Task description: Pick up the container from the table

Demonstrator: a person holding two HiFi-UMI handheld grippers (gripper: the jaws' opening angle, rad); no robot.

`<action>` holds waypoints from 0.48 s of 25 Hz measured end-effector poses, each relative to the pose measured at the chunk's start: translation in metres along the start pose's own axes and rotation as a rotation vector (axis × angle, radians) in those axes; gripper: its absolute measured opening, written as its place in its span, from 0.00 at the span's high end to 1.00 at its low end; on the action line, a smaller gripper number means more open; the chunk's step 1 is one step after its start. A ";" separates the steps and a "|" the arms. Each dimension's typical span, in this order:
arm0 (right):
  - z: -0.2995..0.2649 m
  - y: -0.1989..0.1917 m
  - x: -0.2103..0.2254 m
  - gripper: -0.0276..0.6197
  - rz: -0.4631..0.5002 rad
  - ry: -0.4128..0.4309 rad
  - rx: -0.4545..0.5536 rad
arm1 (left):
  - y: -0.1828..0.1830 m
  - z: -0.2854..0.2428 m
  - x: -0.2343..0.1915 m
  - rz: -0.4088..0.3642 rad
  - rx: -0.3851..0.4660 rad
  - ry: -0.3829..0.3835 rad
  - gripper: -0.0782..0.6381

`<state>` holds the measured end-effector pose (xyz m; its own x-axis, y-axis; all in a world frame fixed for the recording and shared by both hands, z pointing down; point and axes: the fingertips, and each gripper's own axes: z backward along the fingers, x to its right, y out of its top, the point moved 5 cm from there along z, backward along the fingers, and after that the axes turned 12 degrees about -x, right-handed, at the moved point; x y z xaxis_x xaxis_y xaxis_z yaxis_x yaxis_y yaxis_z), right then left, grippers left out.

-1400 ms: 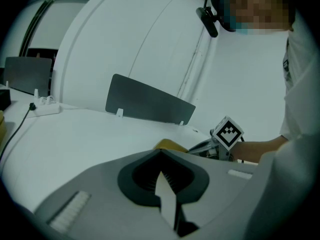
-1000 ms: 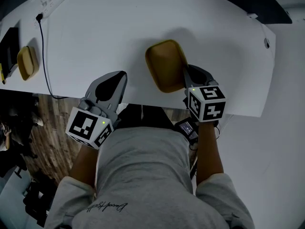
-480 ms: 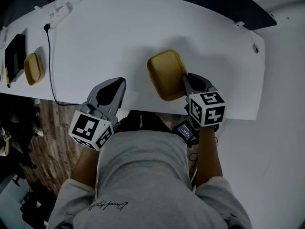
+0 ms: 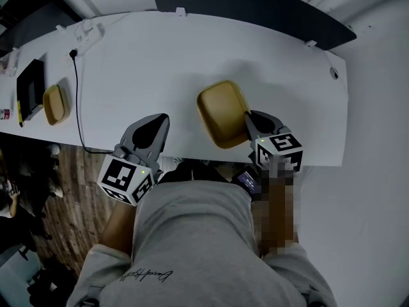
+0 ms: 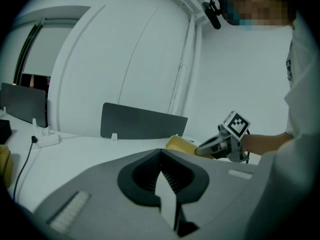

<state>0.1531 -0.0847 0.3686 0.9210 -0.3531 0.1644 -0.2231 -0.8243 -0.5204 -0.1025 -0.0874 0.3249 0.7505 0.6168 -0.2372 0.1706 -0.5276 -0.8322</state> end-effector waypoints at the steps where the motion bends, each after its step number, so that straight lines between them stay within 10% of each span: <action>1: 0.004 0.001 -0.001 0.91 -0.002 0.003 0.009 | 0.001 0.002 0.001 -0.003 0.000 0.000 0.89; 12: 0.029 0.004 -0.017 0.91 0.024 0.043 0.045 | 0.013 0.016 0.019 -0.076 -0.005 0.003 0.89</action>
<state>0.1461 -0.0693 0.3389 0.9006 -0.3925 0.1870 -0.2297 -0.7948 -0.5618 -0.0959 -0.0728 0.3018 0.7375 0.6531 -0.1719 0.2298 -0.4822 -0.8454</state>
